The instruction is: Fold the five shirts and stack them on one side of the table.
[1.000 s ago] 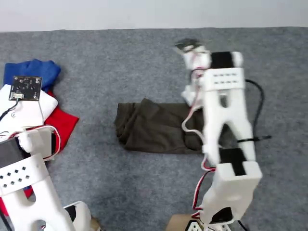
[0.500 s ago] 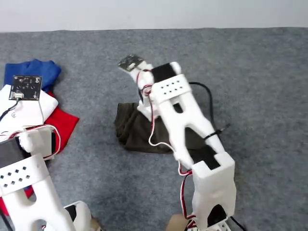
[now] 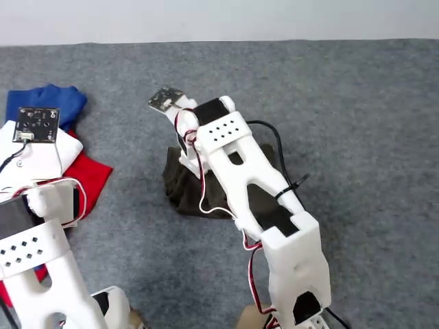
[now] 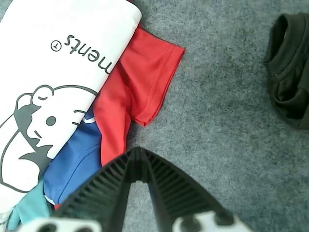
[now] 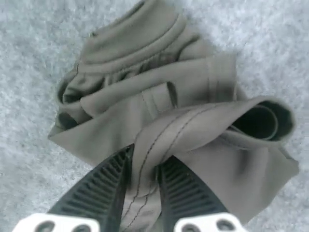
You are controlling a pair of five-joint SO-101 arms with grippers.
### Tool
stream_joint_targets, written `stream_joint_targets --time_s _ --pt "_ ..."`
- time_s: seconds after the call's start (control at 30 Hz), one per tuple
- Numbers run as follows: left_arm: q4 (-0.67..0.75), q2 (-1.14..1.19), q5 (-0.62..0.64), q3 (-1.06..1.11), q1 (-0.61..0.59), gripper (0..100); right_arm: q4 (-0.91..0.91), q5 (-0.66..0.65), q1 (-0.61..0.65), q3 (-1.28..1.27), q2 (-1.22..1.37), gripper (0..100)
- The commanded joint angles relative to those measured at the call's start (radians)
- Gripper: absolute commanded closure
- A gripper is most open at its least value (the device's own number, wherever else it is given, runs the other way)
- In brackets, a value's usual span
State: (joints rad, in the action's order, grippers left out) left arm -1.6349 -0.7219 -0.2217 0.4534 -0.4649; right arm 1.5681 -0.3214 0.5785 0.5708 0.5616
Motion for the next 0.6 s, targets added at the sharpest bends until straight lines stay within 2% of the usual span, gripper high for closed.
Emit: stream_joint_targets --time_s 0.0,0.47,0.57 --pt "0.011 -0.018 -0.002 -0.002 0.005 100 -0.001 0.003 0.016 0.123 0.018 98.8" --pt "0.009 -0.018 -0.002 -0.002 0.005 100 0.171 0.002 0.076 0.473 0.242 98.2" --pt "0.009 -0.018 -0.002 -0.001 0.005 100 0.219 0.003 0.079 0.52 0.263 89.3"
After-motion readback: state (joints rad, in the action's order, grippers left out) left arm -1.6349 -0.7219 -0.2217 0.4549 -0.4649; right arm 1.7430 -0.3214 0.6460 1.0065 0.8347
